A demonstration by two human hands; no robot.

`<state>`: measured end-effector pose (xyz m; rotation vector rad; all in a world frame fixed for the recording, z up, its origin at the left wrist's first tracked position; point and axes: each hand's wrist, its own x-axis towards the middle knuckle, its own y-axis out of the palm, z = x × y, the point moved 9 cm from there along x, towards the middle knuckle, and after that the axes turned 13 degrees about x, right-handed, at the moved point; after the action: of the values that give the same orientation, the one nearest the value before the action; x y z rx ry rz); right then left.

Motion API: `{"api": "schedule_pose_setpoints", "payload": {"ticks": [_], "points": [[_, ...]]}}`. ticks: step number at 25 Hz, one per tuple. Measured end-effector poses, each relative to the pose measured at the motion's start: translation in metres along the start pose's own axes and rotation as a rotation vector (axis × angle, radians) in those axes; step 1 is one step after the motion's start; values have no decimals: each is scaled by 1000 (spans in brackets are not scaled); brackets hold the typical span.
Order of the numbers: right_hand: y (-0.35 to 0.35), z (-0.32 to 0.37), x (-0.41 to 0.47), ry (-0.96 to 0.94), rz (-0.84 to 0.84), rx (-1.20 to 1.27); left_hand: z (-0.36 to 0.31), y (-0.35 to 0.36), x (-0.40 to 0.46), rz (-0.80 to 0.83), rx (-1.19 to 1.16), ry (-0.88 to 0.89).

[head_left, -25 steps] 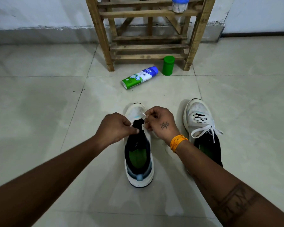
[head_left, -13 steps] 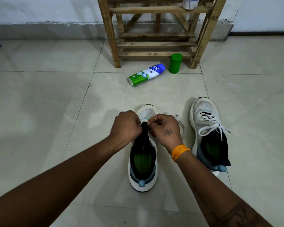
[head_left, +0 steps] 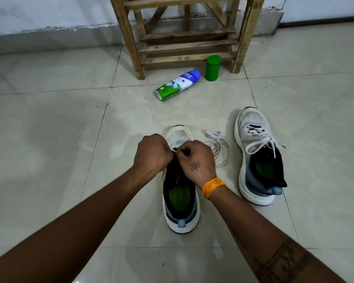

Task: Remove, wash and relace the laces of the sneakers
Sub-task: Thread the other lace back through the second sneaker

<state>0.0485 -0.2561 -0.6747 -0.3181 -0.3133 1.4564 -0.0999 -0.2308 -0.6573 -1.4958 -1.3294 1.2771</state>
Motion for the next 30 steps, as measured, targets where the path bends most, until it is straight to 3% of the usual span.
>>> {"api": "schedule_pose_setpoints", "payload": {"ticks": [6, 11, 17, 23, 30], "points": [[17, 14, -1, -98, 21, -194, 23, 8, -2, 81, -418, -136], [18, 8, 0, -55, -1, -240, 24, 8, -2, 81, -461, -144], [20, -5, 0, 69, -98, -175, 22, 8, -5, 60, -489, -126], [19, -22, 2, 130, -88, 46, 37, 29, -13, 148, -856, -285], [19, -27, -1, 201, -141, 116, 35, 33, -16, 150, -871, -254]]}}
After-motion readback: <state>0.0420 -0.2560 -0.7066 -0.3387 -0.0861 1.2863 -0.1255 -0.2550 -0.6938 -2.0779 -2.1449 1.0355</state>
